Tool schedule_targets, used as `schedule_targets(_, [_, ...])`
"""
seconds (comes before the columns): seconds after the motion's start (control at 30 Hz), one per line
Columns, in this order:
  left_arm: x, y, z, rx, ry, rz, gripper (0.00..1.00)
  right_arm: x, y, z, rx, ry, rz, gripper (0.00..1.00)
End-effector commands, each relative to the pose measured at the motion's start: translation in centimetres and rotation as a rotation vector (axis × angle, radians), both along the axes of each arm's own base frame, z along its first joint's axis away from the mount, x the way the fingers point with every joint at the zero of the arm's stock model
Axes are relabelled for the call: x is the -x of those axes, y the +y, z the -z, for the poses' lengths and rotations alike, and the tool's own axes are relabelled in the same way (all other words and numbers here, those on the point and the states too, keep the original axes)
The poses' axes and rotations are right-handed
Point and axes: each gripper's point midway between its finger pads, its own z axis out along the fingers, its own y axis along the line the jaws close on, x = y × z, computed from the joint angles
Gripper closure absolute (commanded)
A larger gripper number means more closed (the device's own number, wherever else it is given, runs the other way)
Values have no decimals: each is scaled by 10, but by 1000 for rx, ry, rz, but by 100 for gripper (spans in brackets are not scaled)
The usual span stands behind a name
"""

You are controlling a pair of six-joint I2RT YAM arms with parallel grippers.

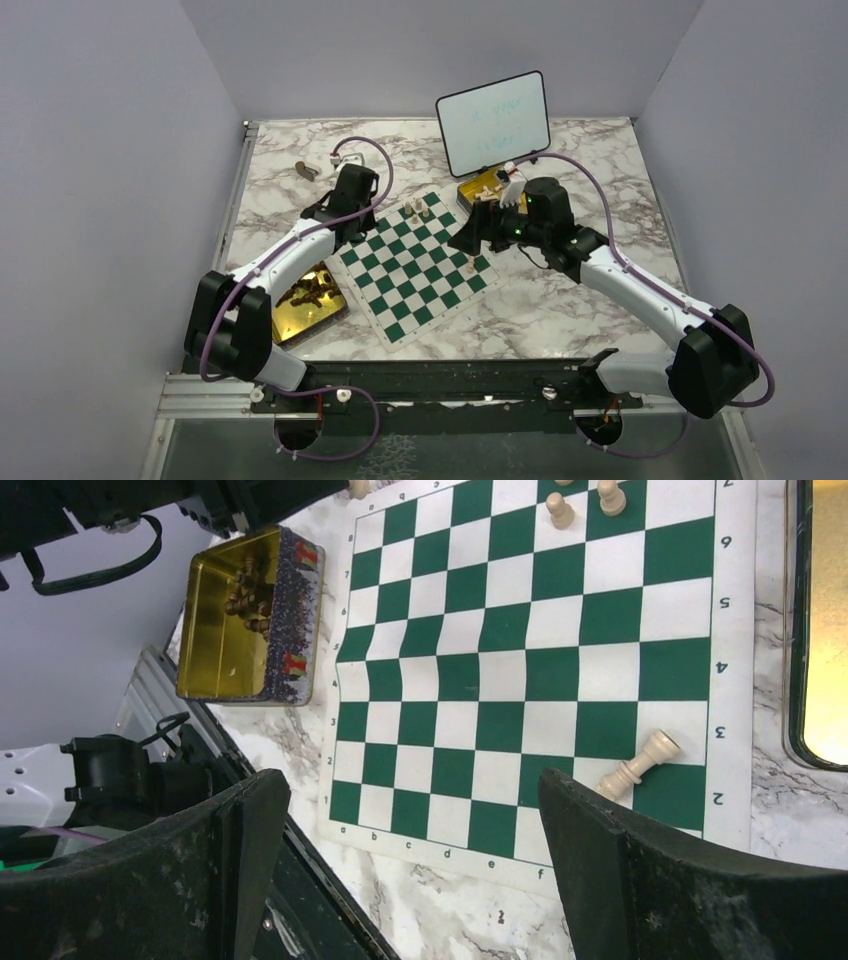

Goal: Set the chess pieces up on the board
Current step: Place the chess piece on the chessboard.

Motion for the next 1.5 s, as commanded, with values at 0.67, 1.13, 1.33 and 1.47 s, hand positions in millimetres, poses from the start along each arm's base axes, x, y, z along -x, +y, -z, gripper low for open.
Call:
schedule_targets(0.67, [-17,23,53,13,49,-135,88,12,3,-5,-17,27,-36,0])
schedule_targets(1.13, [-35,3,60,36,85,-99,87,7,-10,-8,44,-35,3,0])
schedule_targets(1.33, [-35,-1,68,45,112,-99,87,7,-14,0,76,-20,8,0])
schedule_targets(1.47, [-32,-1,69,35,129,-97,86,8,-15,4,89,-16,9,0])
